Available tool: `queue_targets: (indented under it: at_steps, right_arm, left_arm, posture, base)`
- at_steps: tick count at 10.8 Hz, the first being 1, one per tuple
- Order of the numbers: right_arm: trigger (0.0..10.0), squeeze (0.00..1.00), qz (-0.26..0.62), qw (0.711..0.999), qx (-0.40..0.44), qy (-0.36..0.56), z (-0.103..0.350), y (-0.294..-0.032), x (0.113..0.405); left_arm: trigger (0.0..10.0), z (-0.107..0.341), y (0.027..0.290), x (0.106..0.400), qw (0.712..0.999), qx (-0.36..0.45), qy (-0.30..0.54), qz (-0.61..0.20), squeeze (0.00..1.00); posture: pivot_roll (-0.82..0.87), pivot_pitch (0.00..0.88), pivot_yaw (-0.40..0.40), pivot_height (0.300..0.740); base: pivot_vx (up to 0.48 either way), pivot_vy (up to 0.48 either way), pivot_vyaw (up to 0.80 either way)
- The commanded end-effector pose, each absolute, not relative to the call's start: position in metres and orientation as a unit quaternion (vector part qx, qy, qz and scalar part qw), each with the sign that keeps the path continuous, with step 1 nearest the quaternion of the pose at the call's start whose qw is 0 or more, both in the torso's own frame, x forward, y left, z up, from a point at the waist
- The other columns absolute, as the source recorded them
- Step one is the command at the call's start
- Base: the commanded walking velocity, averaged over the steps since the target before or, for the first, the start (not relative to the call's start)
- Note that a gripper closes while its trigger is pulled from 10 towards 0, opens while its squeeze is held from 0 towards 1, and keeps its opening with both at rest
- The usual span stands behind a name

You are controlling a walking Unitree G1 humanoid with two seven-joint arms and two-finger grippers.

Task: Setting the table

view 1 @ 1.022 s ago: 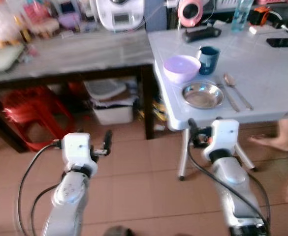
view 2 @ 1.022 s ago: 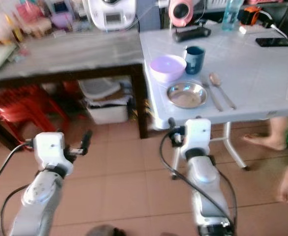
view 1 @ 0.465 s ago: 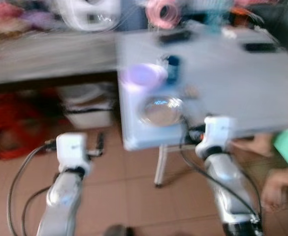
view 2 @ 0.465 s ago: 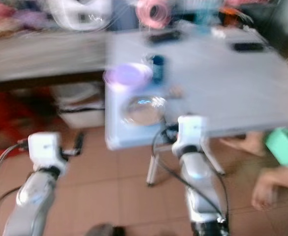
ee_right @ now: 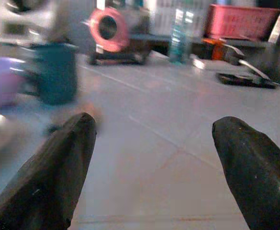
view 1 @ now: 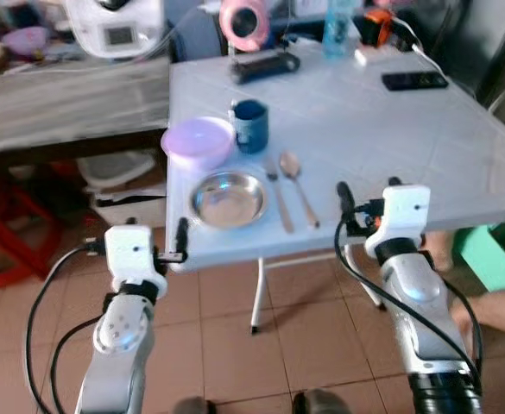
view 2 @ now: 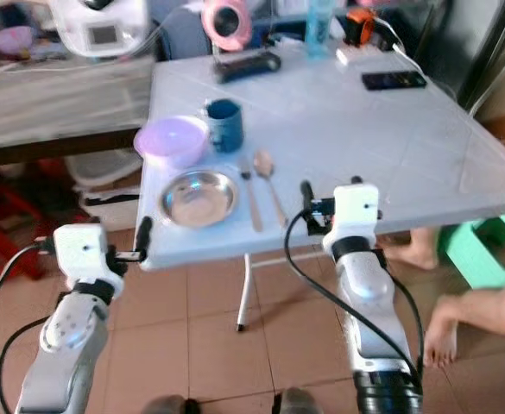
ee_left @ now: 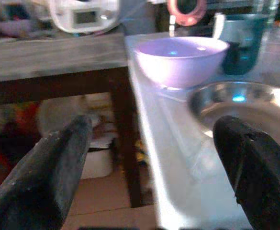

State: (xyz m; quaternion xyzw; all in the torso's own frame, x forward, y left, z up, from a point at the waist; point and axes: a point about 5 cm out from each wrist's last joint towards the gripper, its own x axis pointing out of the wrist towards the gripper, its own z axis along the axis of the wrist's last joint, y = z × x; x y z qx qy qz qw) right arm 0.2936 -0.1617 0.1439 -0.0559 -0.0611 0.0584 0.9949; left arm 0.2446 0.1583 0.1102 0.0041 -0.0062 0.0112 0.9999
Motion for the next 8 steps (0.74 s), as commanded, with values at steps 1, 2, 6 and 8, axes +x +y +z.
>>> queue_targets:
  at_steps: [1,2,6,8]
  right_arm:
    - [10.0,0.0,0.097,0.991,-0.055,-0.075,0.149,-0.152,0.297]
    - [10.0,0.0,0.122,0.985,-0.075,-0.094,0.159,-0.146,0.303]
    - [10.0,0.0,0.075,0.993,-0.052,-0.078,0.155,-0.156,0.313]
    - [10.0,0.0,0.032,0.996,-0.045,-0.065,0.152,-0.17,0.317]
  left_arm:
    - [10.0,0.112,0.166,0.243,0.999,0.023,-0.013,0.027,0.0]
    - [10.0,0.109,0.169,0.24,0.999,0.031,-0.004,0.023,0.0]
    - [10.0,0.109,0.171,0.232,0.999,0.031,0.001,0.026,0.0]
    - [10.0,0.11,0.172,0.23,0.999,0.034,0.002,0.023,0.0]
  posture:
    - [0.0,0.111,0.077,0.74]
    - [0.01,0.13,0.081,0.74]
    - [0.04,0.159,0.077,0.74]
    - [0.04,0.17,0.085,0.74]
  base:
    - [0.0,0.0,0.0]
    - [0.0,0.0,0.8]
    - [0.0,0.0,0.34]
    - [0.0,0.0,0.0]
